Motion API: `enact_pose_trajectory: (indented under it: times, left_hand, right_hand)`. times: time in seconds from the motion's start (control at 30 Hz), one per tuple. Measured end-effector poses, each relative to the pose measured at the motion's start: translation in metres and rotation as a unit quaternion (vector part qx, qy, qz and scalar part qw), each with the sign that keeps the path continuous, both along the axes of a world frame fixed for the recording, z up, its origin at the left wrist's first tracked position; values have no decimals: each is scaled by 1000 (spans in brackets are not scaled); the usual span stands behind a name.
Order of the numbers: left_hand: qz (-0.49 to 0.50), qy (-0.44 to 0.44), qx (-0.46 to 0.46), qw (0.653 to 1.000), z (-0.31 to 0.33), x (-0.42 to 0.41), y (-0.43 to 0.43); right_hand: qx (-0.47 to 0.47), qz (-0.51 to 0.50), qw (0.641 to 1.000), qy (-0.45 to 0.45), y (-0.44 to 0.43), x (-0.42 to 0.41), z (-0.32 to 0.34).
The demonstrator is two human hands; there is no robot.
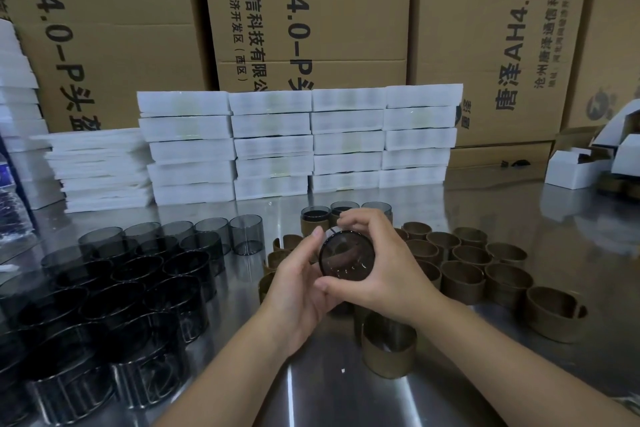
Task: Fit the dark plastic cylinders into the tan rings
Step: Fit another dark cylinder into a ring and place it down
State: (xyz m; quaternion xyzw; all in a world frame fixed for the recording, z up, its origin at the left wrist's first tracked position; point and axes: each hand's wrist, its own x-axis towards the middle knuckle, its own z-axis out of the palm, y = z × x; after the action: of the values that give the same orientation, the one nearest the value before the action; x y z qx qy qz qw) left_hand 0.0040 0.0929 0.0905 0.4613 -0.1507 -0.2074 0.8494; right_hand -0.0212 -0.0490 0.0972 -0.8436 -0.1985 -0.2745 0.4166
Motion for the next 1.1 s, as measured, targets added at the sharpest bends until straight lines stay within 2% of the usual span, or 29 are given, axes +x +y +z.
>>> enact_pose_trajectory:
  times: [0.23, 0.4, 0.53, 0.73, 1.1]
  left_hand:
    - [-40, 44, -63, 996, 0, 1, 4]
    - [-82, 50, -36, 995, 1, 3, 7]
    - [-57, 21, 6, 998, 2, 2, 8]
    - [10, -22, 41, 999, 2, 1, 2]
    - [-2, 1, -22, 1000, 3, 0, 1]
  right_hand:
    - [-7, -13, 1000, 0, 2, -2, 2]
    - [-5, -15, 1000, -14, 2, -2, 2]
    - [-4, -16, 999, -33, 3, -2, 1]
    - [30, -22, 999, -9, 1, 0, -1]
    - [29, -18, 999, -1, 0, 0, -1]
